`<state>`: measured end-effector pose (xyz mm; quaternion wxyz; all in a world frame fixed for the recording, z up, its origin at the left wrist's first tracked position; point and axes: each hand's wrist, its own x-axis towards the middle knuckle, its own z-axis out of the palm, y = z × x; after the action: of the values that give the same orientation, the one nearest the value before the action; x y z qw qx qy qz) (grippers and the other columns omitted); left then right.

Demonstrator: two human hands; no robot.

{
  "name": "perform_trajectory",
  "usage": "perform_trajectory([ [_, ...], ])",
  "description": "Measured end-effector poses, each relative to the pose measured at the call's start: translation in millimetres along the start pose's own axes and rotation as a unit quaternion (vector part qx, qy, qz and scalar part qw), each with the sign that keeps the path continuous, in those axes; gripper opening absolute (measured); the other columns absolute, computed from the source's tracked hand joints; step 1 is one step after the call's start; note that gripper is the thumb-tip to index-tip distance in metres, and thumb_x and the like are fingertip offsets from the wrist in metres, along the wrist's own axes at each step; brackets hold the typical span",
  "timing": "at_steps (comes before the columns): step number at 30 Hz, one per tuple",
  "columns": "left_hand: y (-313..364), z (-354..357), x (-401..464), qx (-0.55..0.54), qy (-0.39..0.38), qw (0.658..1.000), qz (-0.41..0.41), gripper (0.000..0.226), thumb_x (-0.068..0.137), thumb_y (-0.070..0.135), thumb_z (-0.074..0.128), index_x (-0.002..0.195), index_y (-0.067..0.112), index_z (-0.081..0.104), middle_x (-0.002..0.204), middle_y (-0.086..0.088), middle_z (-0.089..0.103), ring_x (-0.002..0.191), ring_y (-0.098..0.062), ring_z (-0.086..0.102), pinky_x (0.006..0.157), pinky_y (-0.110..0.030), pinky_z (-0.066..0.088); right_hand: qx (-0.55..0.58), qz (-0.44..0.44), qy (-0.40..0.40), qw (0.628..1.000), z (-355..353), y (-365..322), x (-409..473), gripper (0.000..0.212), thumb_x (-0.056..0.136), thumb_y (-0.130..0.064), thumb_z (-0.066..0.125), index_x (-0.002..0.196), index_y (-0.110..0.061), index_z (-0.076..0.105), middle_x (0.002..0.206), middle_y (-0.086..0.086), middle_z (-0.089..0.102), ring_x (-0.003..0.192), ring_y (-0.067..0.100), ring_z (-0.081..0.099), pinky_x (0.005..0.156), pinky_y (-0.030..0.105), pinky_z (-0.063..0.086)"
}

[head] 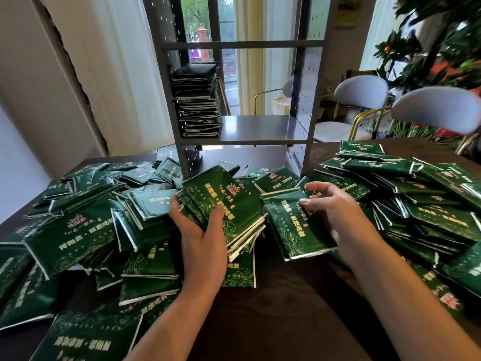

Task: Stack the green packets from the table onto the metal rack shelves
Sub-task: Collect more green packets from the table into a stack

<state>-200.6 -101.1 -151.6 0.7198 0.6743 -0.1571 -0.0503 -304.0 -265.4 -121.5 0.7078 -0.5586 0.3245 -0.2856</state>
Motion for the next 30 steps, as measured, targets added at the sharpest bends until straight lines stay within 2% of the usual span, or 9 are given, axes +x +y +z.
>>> perform_trajectory([
  [3, -1, 0, 0, 0.015, -0.015, 1.0, -0.002, 0.076, 0.1, 0.027, 0.057, 0.156, 0.038, 0.007, 0.103, 0.025, 0.062, 0.079, 0.023, 0.058, 0.082, -0.018, 0.041, 0.094, 0.002, 0.026, 0.995, 4, -1, -5, 0.035, 0.088, 0.005, 0.057, 0.117, -0.014, 0.063, 0.084, 0.008, 0.066, 0.067, 0.019, 0.064, 0.054, 0.032, 0.054],
  [6, -6, -1, 1, 0.032, -0.049, 0.998, 0.009, 0.073, 0.1, 0.03, 0.057, 0.155, 0.042, 0.011, 0.113, 0.026, 0.065, 0.1, 0.013, 0.06, 0.099, -0.031, 0.043, 0.119, -0.055, -0.02, 0.991, 9, 1, -12, 0.04, 0.085, 0.007, 0.057, 0.115, -0.019, 0.062, 0.093, 0.009, 0.058, 0.07, 0.018, 0.064, 0.057, 0.036, 0.057],
  [9, -10, 1, -2, 0.069, -0.106, 0.991, 0.034, 0.063, 0.101, 0.039, 0.053, 0.152, 0.049, 0.016, 0.131, 0.026, 0.056, 0.123, -0.002, 0.053, 0.112, -0.042, 0.038, -0.024, -0.141, -0.038, 0.989, 22, 13, -22, 0.031, 0.092, 0.005, 0.061, 0.101, -0.025, 0.059, 0.082, 0.001, 0.055, 0.06, 0.008, 0.062, 0.05, 0.028, 0.054],
  [15, -11, 0, -5, 0.044, -0.181, 0.982, 0.016, 0.067, 0.082, 0.083, 0.044, 0.142, 0.063, 0.022, 0.134, 0.027, 0.056, 0.127, 0.001, 0.053, 0.113, -0.042, 0.039, -0.257, -0.36, -0.011, 0.897, 30, 40, -18, 0.017, 0.097, -0.016, 0.063, 0.101, -0.025, 0.05, 0.06, -0.005, 0.046, 0.051, 0.011, 0.04, 0.049, 0.029, 0.035],
  [19, -9, 0, -6, 0.088, -0.193, 0.977, 0.023, 0.082, 0.077, 0.062, 0.07, 0.138, 0.068, 0.015, 0.113, 0.042, 0.056, 0.105, 0.022, 0.053, 0.099, -0.024, 0.039, -0.26, -0.324, 0.002, 0.91, 26, 36, -11, 0.014, 0.099, -0.026, 0.06, 0.108, -0.027, 0.05, 0.063, -0.003, 0.052, 0.055, 0.009, 0.046, 0.051, 0.028, 0.037],
  [22, -13, 1, -2, 0.086, -0.182, 0.979, 0.02, 0.08, 0.089, 0.037, 0.071, 0.147, 0.052, 0.018, 0.104, 0.047, 0.06, 0.098, 0.023, 0.057, 0.093, -0.02, 0.041, -0.389, -0.268, 0.094, 0.877, 8, 30, 5, 0.025, 0.099, -0.029, 0.057, 0.124, -0.03, 0.053, 0.103, -0.004, 0.06, 0.099, 0.015, 0.055, 0.078, 0.027, 0.042],
  [25, -15, 1, 0, 0.085, -0.171, 0.981, 0.017, 0.078, 0.09, 0.037, 0.07, 0.148, 0.049, 0.02, 0.103, 0.048, 0.059, 0.096, 0.024, 0.057, 0.091, -0.018, 0.042, -0.591, -0.144, 0.074, 0.791, -8, 29, 18, 0.054, 0.097, -0.023, 0.052, 0.147, -0.04, 0.041, 0.158, 0.008, 0.027, 0.145, 0.029, 0.019, 0.116, 0.045, 0.025],
  [27, -15, 2, -1, 0.093, -0.17, 0.981, 0.015, 0.076, 0.09, 0.038, 0.07, 0.145, 0.054, 0.019, 0.096, 0.048, 0.059, 0.091, 0.029, 0.054, 0.082, -0.009, 0.039, -0.638, -0.083, 0.014, 0.766, -8, 31, 21, 0.069, 0.095, -0.02, 0.048, 0.154, -0.048, 0.025, 0.169, 0.0, -0.004, 0.154, 0.028, -0.004, 0.123, 0.051, 0.007],
  [30, -13, 1, -2, 0.103, -0.169, 0.98, 0.012, 0.071, 0.09, 0.04, 0.069, 0.136, 0.058, 0.019, 0.097, 0.045, 0.056, 0.087, 0.033, 0.051, 0.07, 0.001, 0.038, -0.646, -0.077, -0.029, 0.759, -3, 33, 21, 0.077, 0.093, -0.017, 0.046, 0.157, -0.048, 0.014, 0.169, -0.008, -0.009, 0.155, 0.022, -0.01, 0.123, 0.053, 0.001],
])
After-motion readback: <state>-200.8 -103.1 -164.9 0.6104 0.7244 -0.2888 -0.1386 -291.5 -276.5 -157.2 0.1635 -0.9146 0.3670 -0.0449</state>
